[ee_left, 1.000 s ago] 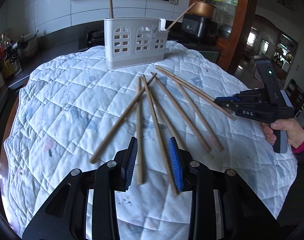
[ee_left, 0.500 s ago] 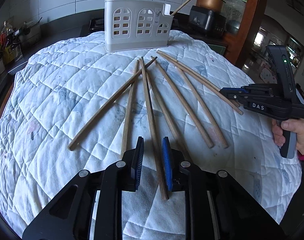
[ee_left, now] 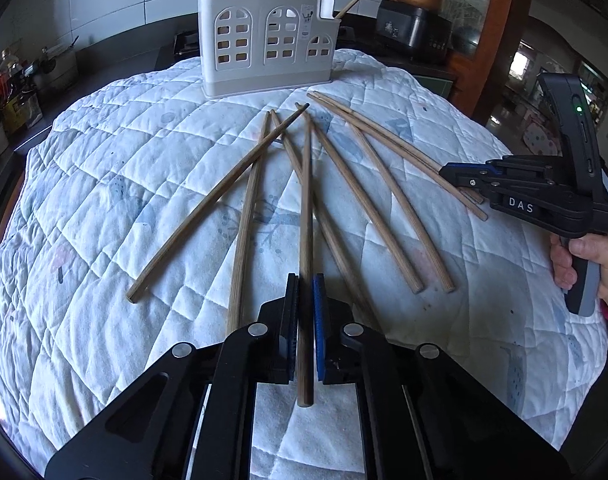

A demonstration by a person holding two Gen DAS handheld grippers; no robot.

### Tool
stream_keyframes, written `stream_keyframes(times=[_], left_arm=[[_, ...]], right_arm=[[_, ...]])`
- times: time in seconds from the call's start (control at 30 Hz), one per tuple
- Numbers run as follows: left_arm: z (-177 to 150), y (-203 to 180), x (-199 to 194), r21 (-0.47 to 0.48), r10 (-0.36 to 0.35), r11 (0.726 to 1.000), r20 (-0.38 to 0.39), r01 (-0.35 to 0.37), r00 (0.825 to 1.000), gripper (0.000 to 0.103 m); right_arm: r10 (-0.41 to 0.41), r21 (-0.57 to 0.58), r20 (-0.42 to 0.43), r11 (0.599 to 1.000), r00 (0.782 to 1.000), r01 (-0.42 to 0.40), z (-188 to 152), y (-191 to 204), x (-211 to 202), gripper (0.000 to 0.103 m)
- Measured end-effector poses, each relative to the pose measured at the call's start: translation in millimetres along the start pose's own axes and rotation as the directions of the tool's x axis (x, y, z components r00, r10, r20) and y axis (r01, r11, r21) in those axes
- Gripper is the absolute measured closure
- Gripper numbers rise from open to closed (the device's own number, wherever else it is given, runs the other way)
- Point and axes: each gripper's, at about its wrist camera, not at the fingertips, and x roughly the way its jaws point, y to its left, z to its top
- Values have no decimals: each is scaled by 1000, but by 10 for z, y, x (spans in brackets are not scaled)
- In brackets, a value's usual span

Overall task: Organize utensils
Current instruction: 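Close the left tool on a chopstick while the right tool grasps another chopstick, then lift the left tool's chopstick over the caddy while the right tool carries its own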

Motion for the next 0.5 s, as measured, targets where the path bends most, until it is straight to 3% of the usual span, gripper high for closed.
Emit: stream_keyframes(times=[0.2, 0.5], left_arm=[[42, 27, -136, 1, 6, 1000, 37, -6, 999, 97], [278, 132, -455, -13, 8, 1000, 142, -6, 990, 97]], right_arm=[[-37, -14, 53, 999, 998, 37, 2, 21, -227, 96], [-51, -1, 230, 999, 972, 53, 278, 52, -815, 96]])
